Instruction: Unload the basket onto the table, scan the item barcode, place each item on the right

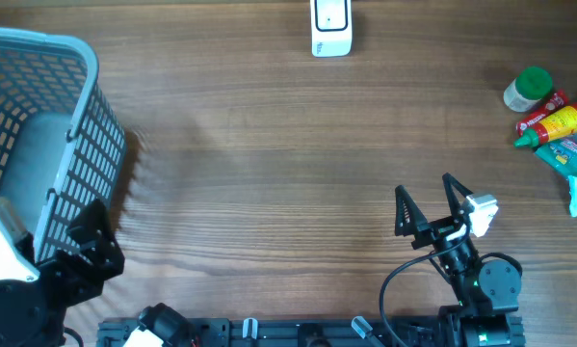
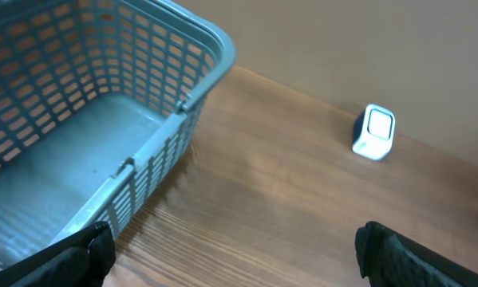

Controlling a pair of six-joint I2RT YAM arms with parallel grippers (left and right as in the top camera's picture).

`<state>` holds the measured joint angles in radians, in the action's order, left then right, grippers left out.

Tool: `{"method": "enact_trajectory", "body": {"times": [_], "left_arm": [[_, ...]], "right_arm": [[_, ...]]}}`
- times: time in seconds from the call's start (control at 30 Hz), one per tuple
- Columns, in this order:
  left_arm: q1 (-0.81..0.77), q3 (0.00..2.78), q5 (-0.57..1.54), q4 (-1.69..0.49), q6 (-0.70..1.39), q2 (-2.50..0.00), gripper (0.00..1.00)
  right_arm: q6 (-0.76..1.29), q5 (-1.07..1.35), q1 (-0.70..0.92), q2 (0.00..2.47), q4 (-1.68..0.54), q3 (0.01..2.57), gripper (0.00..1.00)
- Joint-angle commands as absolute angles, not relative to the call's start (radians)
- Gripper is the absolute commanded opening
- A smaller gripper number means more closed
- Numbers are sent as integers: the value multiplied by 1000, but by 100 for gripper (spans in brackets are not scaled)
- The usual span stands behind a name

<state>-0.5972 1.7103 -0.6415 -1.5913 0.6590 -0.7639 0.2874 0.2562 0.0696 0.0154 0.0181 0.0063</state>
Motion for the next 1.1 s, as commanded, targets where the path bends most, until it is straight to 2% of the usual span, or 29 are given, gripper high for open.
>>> {"method": "enact_trajectory", "body": {"times": [0.0, 0.17, 0.3, 0.4, 0.57, 0.93, 1.07], "left_arm": [[-511, 1715, -533, -1475, 666, -713, 100], [-319, 1559, -313, -1180, 641, -525, 100], [-195, 1095, -51, -693, 448, -227, 100], [-159, 819, 22, -444, 448, -131, 100], [-130, 386, 14, -87, 448, -90, 100], [-85, 105, -54, -2, 292, -3, 100], [-80, 6, -57, 76, 303, -3, 100]], "right_arm": [[294, 236, 75, 4, 20, 5, 100], [294, 236, 75, 4, 20, 5, 100], [294, 236, 75, 4, 20, 5, 100], [295, 236, 75, 4, 20, 5, 100], [295, 236, 75, 4, 20, 5, 100], [295, 236, 75, 4, 20, 5, 100], [295, 236, 75, 4, 20, 5, 100]]}}
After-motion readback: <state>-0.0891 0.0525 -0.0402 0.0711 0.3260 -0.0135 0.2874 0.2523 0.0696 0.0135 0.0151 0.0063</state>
